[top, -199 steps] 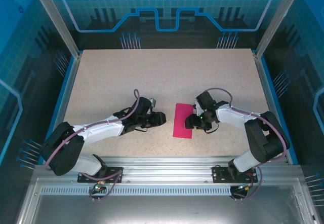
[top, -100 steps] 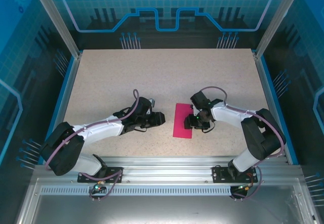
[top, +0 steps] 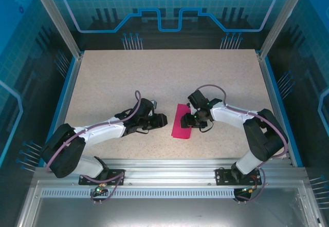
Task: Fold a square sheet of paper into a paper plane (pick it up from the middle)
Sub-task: Fold the triangle a second time at the center of the table.
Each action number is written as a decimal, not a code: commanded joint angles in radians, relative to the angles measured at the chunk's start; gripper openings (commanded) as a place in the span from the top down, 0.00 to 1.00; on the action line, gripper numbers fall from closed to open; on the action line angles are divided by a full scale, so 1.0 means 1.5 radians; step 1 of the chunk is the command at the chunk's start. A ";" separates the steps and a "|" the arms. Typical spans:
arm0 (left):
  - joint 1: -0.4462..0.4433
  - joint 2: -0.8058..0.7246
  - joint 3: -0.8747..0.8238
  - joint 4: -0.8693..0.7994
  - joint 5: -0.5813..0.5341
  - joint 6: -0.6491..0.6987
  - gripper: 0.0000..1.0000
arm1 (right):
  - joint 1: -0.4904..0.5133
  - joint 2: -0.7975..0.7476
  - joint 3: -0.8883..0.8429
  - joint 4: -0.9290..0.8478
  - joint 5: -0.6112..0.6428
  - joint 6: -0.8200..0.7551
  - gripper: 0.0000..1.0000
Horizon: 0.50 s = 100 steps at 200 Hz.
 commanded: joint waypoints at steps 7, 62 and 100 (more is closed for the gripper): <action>0.005 -0.015 0.004 -0.025 -0.015 0.009 0.50 | 0.004 -0.005 0.031 -0.042 -0.004 -0.026 0.39; 0.015 -0.058 -0.020 -0.035 -0.045 0.010 0.49 | 0.028 -0.127 0.047 -0.157 0.137 -0.173 0.30; 0.042 -0.090 -0.039 -0.036 -0.046 0.017 0.49 | 0.143 -0.147 0.065 -0.163 0.240 -0.295 0.30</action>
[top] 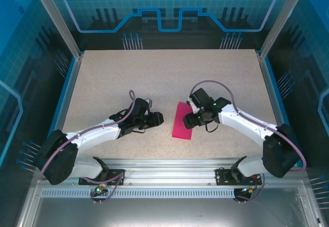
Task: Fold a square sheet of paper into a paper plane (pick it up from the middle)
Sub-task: Fold the triangle a second time at the center of the table.
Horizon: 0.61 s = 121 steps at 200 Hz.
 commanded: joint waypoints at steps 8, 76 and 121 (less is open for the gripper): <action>0.025 -0.032 -0.020 -0.018 -0.013 0.018 0.48 | 0.118 0.008 0.017 -0.025 0.140 -0.143 0.31; 0.099 -0.073 -0.068 -0.004 0.016 0.008 0.43 | 0.294 0.187 0.096 -0.015 0.277 -0.148 0.29; 0.117 -0.094 -0.084 -0.014 0.018 0.011 0.40 | 0.332 0.251 0.128 -0.028 0.275 -0.100 0.28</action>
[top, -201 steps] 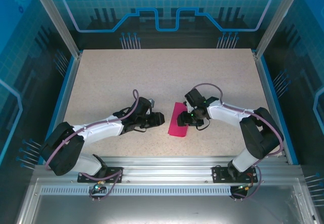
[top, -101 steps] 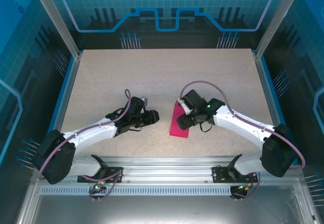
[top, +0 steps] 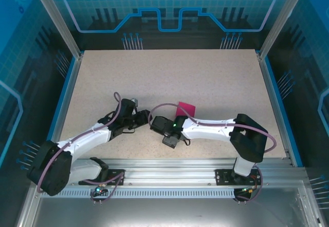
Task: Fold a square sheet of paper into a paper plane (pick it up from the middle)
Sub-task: Fold the triangle a second time at the center of the table.
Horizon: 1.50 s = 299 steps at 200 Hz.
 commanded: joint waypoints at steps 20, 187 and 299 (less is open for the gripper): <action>0.015 -0.027 -0.020 -0.010 0.014 0.005 0.40 | 0.023 0.041 0.022 -0.026 0.048 0.058 0.28; 0.015 -0.055 -0.026 -0.036 0.005 -0.014 0.39 | -0.025 -0.054 -0.055 0.014 0.046 0.112 0.50; 0.046 -0.129 -0.051 -0.087 -0.047 -0.032 0.36 | -0.016 0.018 -0.029 0.054 0.035 0.122 0.30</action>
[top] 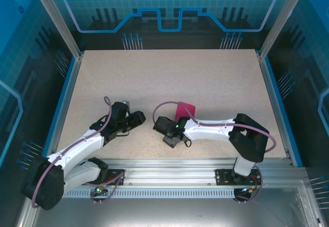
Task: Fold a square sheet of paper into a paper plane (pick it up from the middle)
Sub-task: Fold the triangle a second time at the center of the table.
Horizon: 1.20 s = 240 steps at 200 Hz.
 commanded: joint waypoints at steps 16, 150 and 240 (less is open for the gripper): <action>0.013 -0.025 -0.016 -0.020 -0.016 -0.011 0.36 | 0.004 0.019 0.022 -0.009 0.050 0.033 0.31; 0.013 -0.011 -0.012 -0.005 0.008 -0.014 0.35 | -0.048 -0.086 -0.039 0.005 0.010 0.041 0.77; 0.013 0.062 0.016 0.047 0.114 0.018 0.35 | -0.150 -0.146 -0.103 0.085 -0.218 0.013 0.97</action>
